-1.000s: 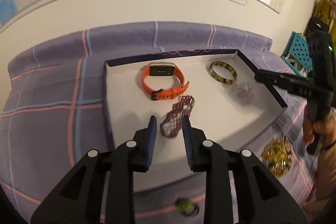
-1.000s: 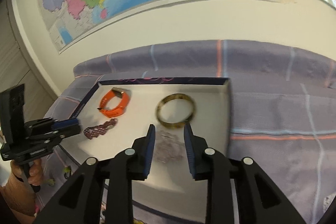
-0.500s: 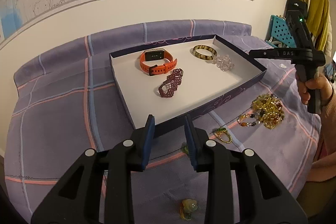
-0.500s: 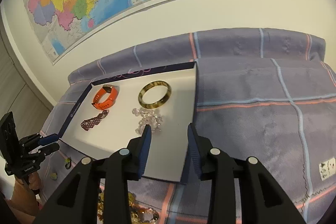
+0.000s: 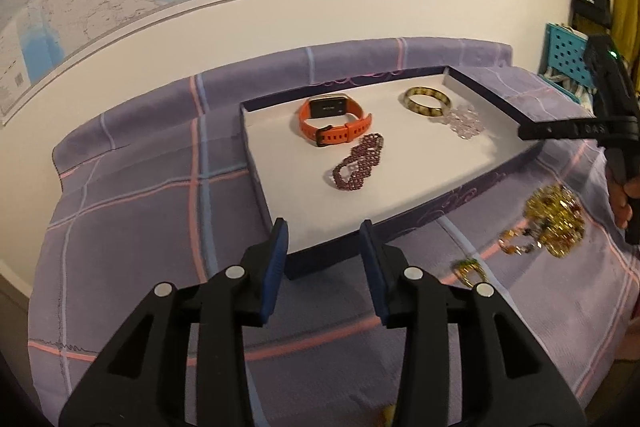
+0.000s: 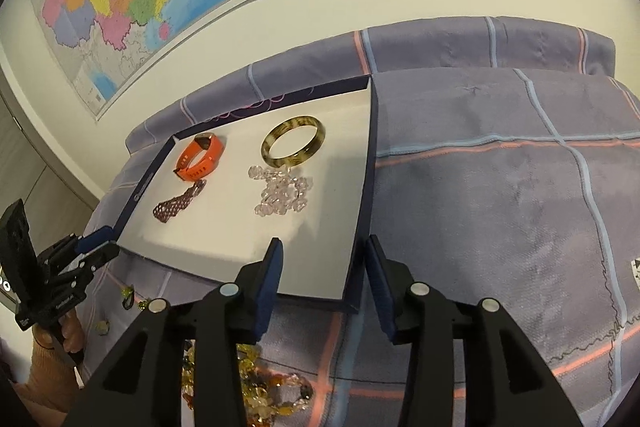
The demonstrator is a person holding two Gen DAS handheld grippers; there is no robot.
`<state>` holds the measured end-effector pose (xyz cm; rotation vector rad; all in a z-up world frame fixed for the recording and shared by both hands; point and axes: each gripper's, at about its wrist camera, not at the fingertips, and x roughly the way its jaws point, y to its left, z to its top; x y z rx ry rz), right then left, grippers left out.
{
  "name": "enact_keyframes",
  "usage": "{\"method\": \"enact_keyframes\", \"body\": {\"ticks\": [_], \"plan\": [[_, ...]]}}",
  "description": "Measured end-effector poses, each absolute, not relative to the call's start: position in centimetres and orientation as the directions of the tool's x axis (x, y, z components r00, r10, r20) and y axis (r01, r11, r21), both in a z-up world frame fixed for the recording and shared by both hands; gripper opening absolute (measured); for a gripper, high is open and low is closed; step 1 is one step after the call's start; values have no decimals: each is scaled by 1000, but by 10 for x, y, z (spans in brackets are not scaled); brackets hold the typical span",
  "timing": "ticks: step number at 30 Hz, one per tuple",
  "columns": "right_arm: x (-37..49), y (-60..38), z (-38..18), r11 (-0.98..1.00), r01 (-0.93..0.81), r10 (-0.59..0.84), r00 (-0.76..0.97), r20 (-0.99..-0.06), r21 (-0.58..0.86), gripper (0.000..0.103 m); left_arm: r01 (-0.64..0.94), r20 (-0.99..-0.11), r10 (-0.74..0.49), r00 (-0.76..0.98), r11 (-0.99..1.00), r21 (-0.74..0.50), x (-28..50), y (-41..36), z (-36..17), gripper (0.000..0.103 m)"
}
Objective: Organize jewelry
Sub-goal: 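Withdraw both open grippers from the box back to the jewelry pile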
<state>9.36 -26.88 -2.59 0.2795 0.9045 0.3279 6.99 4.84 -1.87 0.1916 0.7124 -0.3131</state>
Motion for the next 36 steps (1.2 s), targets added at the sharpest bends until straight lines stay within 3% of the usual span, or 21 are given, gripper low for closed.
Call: {"method": "enact_keyframes", "body": {"ticks": [18,23,29,36], "plan": [[95,-271,-19,920,-152,375,612,-697,361,41,300,-658,-219,721,954,11,65,39,-12,41],[55,-255,7,904,-317,426,617,-661,287,41,346,-612,-283,739,938,-17,42,32,4,48],[21,-213,3,852,-507,428,530,-732,130,37,394,-613,-328,718,919,-30,25,14,6,50],[13,-189,-8,807,-591,365,495,-789,2,30,418,-630,-357,690,907,-56,13,3,0,51]]}}
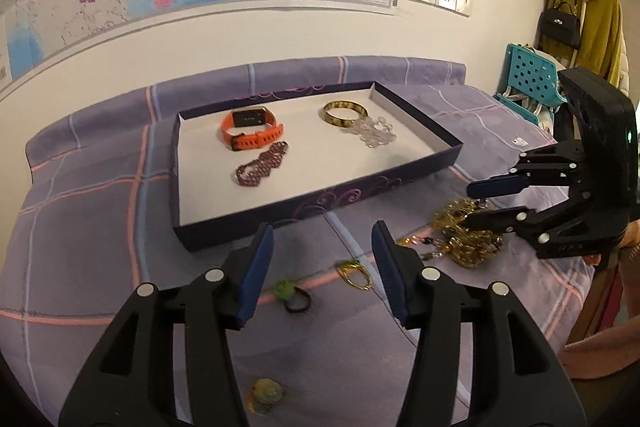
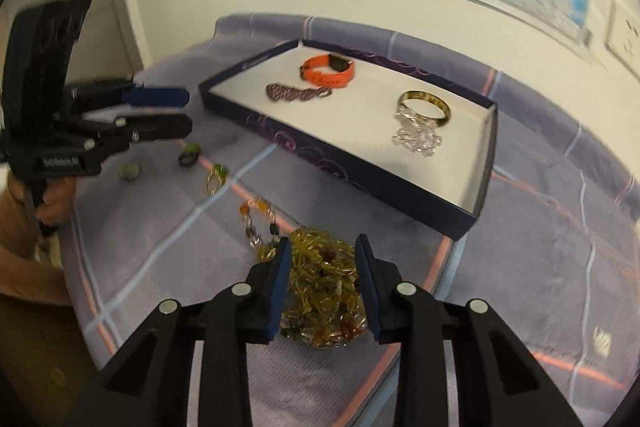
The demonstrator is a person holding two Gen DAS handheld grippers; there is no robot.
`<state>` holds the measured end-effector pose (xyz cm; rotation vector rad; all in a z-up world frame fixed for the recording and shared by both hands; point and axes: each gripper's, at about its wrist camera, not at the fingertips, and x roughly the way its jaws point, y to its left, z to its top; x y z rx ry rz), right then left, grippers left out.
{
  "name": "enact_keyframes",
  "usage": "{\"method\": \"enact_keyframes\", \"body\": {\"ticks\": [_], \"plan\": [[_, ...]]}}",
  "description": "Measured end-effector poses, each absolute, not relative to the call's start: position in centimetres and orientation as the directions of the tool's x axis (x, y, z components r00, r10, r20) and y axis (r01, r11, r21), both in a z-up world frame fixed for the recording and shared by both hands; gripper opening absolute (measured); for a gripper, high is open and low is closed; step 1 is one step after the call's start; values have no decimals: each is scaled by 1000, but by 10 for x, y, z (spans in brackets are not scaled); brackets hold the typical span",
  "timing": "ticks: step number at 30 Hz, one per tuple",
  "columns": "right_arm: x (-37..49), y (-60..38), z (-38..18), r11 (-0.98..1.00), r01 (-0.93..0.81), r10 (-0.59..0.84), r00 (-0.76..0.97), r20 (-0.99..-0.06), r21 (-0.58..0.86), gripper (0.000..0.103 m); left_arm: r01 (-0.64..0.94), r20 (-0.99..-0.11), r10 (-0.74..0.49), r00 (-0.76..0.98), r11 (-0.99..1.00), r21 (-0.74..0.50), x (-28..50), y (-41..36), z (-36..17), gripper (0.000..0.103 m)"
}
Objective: Organize jewelry
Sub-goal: 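Withdraw both open grippers from the box back to the jewelry pile, then grasp the gold bead necklace with the right gripper and lift it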
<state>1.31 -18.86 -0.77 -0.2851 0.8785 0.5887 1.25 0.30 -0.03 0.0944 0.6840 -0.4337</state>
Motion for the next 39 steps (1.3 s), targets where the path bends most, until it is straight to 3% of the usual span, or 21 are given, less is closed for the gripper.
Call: {"method": "enact_keyframes", "body": {"ticks": [8,10,12,17,27,39], "plan": [[16,-174,-20,767,-638,327,480,-814,-68,22,412,-641,-364,676,907,-80,7,2,-4,53],[17,-179,-19,774,-631,331,475,-815,-54,10,413,-642,-365,674,907,-83,6,3,-5,54],[18,-184,-18,782,-622,337,468,-817,-34,6,409,-643,-364,674,908,-85,6,3,-5,54],[20,-203,-6,813,-578,400,466,-789,71,4,405,-644,-364,673,910,-91,5,4,-5,54],[9,-260,63,787,-509,611,558,-562,349,4,418,-643,-382,664,902,-104,3,2,-6,54],[-8,-275,121,752,-541,658,645,-389,376,4,451,-656,-396,642,888,-95,-6,-5,-13,54]]}}
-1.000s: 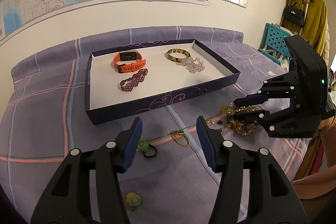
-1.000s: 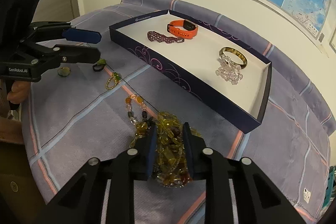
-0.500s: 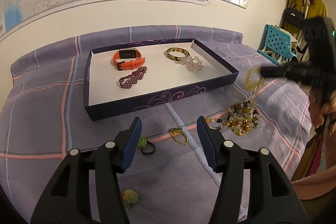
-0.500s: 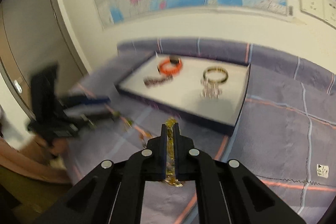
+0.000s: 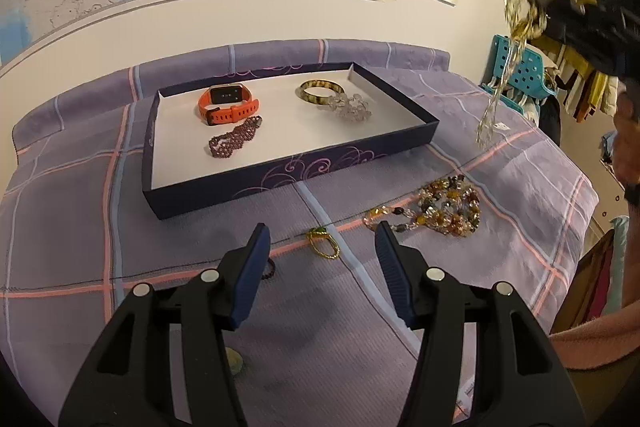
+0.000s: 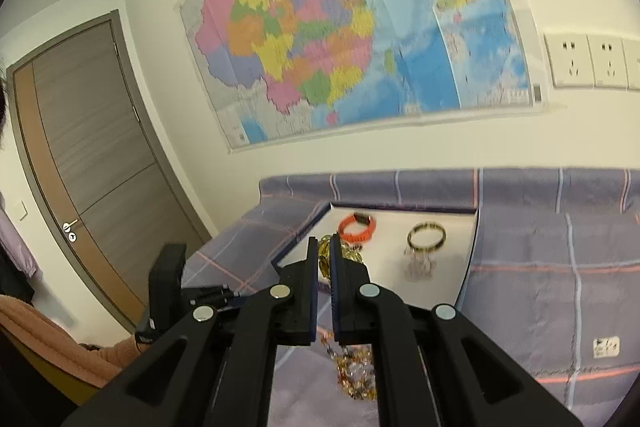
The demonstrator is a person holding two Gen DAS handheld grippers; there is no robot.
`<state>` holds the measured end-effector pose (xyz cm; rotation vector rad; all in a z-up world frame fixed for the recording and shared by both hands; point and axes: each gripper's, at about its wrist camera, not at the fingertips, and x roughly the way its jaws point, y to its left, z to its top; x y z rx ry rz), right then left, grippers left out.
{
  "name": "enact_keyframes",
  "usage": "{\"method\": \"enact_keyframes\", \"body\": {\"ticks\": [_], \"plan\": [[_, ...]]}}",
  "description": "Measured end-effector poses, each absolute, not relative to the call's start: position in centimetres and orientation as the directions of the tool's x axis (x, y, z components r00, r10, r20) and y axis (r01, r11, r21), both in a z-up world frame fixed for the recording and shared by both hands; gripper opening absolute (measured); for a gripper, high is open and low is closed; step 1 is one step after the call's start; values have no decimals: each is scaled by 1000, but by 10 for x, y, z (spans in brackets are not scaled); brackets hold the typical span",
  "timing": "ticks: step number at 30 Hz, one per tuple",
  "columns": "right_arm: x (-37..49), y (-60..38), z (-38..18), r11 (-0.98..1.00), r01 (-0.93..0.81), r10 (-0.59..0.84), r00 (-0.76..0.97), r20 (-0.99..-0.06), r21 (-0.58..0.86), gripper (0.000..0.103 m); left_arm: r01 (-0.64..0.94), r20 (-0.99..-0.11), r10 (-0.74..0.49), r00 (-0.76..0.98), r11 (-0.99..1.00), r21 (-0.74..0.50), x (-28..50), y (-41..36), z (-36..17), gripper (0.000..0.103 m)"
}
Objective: Organize jewelry
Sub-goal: 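Grasp the gold bead necklace with the right gripper and lift it, then lift the gold necklace higher with the right gripper while the left grasps a small gold ring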
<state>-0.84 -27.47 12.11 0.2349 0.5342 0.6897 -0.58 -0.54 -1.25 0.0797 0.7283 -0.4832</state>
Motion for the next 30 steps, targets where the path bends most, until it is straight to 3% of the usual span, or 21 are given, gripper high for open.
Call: {"method": "enact_keyframes", "body": {"ticks": [14,21,23,25,30], "plan": [[-3,-271,114,754,-534,656,642,-396,383,4,492,-718,-361,595,870,-30,6,-25,-24,49],[2,-267,106,755,-528,655,633,-413,388,4,467,-774,-335,537,882,-57,31,-31,-37,30],[4,-266,104,755,-527,655,630,-417,389,4,469,-775,-330,539,882,-50,32,-33,-37,29],[5,-264,102,753,-530,658,626,-419,391,4,476,-778,-333,533,878,-49,32,-35,-38,20],[11,-261,100,748,-535,664,619,-420,394,4,462,-774,-338,535,884,-67,32,-32,-37,14]]}}
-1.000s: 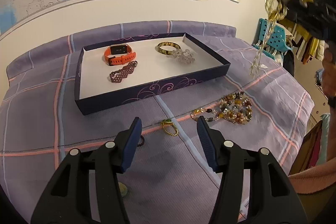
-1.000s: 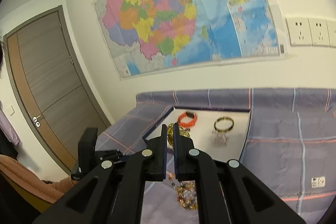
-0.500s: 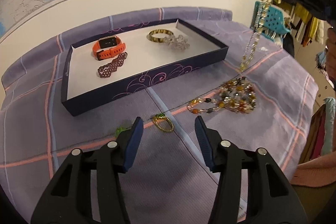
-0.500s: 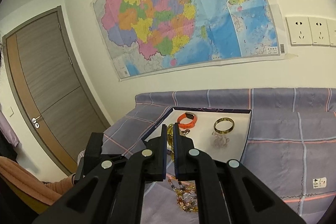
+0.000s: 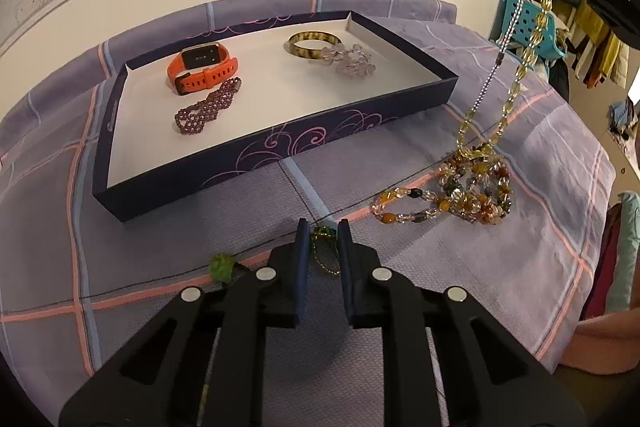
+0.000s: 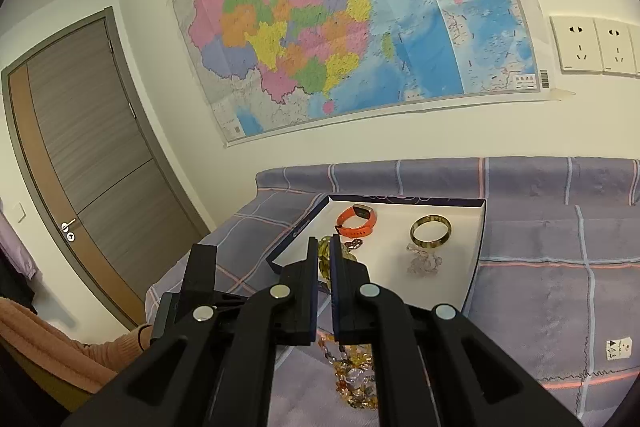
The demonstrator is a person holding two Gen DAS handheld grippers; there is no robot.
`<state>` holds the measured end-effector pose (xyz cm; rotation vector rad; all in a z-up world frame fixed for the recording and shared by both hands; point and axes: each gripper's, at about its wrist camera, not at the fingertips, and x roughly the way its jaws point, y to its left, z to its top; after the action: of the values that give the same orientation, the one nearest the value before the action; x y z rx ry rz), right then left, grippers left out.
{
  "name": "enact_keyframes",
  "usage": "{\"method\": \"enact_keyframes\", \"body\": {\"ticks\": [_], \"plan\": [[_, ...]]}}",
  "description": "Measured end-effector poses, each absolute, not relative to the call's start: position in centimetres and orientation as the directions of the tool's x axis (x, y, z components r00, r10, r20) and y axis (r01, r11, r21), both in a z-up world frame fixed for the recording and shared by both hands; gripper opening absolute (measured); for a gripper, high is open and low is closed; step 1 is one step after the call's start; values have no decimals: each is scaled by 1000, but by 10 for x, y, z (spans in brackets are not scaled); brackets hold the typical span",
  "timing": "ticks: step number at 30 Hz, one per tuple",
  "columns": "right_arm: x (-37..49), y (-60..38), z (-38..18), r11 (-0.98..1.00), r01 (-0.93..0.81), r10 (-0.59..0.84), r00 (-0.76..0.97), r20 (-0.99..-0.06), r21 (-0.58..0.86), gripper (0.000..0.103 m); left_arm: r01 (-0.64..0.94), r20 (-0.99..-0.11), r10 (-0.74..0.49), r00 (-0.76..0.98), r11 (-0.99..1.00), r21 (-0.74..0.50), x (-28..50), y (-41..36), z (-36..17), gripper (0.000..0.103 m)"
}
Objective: Organize jewelry
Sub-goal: 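Lift the gold necklace higher with the right gripper while the left grasps a small gold ring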
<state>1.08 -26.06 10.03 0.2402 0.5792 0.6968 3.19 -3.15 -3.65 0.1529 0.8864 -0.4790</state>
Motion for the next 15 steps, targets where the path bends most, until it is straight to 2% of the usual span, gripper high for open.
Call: {"method": "enact_keyframes", "body": {"ticks": [8,15], "plan": [[20,-256,109,748,-547,664,628,-406,376,4,457,-725,-397,564,880,-127,34,-20,-11,14],[36,-255,118,747,-548,664,640,-386,376,4,443,-680,-405,611,887,-131,46,-11,15,14]]}}
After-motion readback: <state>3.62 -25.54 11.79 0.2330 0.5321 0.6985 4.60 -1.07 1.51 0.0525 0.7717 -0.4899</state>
